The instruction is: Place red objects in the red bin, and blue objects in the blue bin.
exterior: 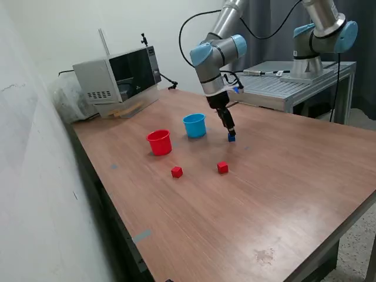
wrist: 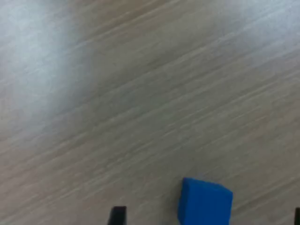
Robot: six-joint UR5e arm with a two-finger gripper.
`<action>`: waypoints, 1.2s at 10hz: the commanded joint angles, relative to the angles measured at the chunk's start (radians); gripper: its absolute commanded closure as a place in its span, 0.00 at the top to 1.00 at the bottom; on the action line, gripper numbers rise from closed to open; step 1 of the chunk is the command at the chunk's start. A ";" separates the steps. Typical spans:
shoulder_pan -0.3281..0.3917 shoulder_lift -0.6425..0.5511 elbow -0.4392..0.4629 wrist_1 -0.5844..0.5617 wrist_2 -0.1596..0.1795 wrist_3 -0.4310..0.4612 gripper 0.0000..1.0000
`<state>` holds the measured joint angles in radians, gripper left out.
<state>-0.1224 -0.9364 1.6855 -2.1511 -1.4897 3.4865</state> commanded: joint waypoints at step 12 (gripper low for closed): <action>0.010 -0.002 -0.004 -0.002 -0.023 -0.004 0.00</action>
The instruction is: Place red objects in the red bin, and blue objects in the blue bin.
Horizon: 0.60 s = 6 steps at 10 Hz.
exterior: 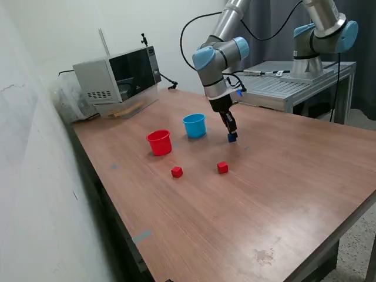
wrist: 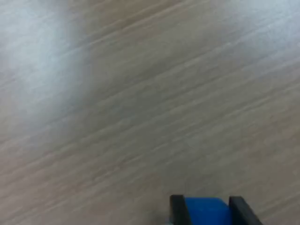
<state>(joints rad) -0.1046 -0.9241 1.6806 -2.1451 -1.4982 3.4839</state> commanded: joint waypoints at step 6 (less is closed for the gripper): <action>-0.094 -0.137 -0.051 -0.018 -0.147 -0.025 0.00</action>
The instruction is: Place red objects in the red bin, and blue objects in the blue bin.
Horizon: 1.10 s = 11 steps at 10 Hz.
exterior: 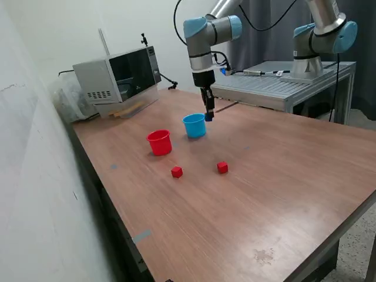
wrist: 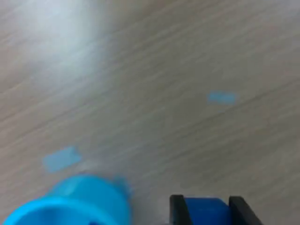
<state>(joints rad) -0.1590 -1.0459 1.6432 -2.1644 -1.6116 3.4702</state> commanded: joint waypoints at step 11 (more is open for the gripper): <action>-0.131 0.014 -0.057 0.035 -0.034 -0.053 1.00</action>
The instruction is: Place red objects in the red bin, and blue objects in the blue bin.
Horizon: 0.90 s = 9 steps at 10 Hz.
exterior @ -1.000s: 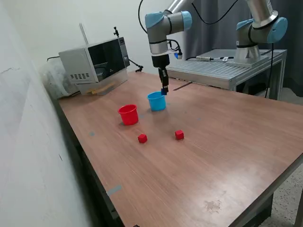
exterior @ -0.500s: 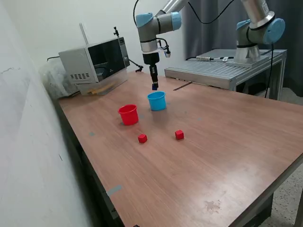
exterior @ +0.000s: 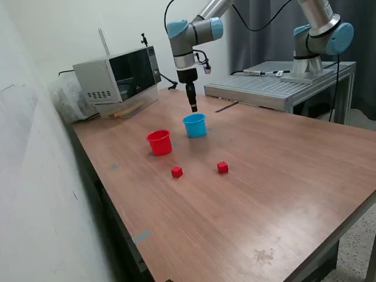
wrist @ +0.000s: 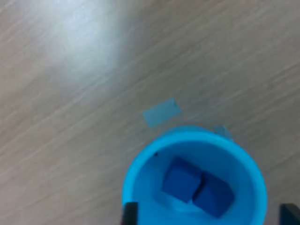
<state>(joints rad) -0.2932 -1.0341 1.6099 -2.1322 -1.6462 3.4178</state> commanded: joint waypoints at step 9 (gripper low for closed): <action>0.394 0.100 -0.272 0.113 0.092 0.050 1.00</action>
<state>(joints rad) 0.0526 -0.9789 1.3736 -2.0183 -1.5607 3.4454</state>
